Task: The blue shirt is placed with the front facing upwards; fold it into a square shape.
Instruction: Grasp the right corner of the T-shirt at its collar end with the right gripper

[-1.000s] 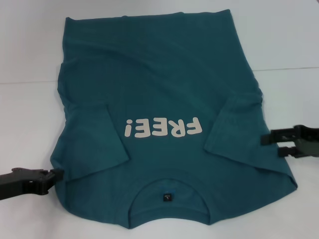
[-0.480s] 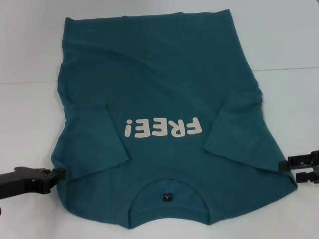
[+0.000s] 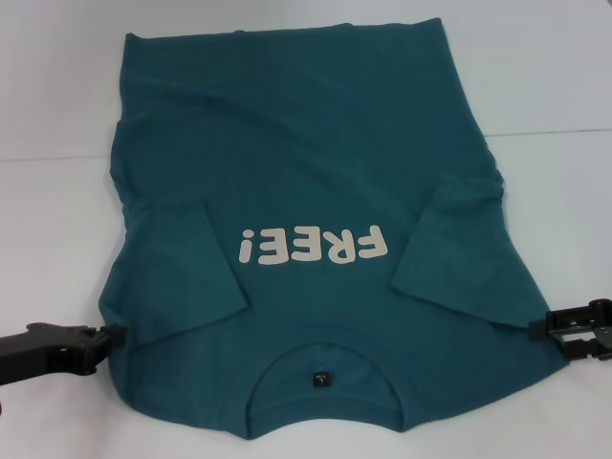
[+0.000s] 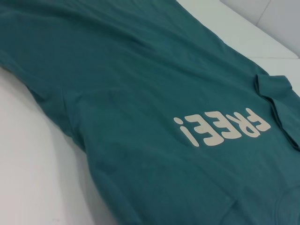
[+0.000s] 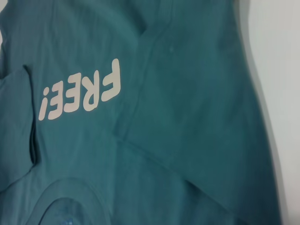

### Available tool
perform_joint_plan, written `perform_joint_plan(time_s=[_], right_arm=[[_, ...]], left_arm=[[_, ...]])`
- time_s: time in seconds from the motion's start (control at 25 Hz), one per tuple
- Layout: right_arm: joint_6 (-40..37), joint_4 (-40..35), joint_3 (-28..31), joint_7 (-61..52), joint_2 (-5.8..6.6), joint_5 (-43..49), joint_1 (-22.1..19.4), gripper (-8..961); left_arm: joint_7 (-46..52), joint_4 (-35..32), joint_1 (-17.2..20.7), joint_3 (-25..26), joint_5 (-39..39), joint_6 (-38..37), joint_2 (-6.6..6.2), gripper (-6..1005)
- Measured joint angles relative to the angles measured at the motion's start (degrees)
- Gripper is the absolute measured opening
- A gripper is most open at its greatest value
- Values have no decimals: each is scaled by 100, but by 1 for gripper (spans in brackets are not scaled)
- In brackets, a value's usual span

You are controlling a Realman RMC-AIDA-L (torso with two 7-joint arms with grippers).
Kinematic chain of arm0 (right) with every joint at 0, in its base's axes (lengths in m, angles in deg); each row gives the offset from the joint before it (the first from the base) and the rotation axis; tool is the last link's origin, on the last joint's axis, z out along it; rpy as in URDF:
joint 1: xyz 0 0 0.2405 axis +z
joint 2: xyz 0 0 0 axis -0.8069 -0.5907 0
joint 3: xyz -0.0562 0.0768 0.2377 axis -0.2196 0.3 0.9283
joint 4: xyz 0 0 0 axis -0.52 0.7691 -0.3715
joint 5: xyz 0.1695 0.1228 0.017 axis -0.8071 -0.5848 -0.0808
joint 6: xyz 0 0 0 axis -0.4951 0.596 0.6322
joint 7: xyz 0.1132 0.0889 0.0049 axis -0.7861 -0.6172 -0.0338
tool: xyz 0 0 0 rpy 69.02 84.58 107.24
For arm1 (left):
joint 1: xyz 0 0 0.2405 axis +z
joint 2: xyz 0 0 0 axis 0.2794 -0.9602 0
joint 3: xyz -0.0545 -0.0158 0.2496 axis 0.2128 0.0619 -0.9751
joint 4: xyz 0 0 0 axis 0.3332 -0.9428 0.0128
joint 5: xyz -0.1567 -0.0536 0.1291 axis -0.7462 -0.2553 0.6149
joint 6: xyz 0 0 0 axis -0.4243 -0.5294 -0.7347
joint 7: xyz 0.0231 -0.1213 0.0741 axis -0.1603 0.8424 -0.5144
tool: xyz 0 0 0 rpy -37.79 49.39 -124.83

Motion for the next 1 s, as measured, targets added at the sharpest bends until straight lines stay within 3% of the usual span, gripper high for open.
perform_joint_plan(time_s=[0.32, 1.0], right_arm=[[171, 11, -6, -32, -64, 77, 68, 857], [916, 564, -185, -45, -217, 98, 705, 859]], left_arm=[[-24, 11, 6, 0, 0, 12, 0, 2], [-70, 78, -42, 54, 0, 16, -10, 3]])
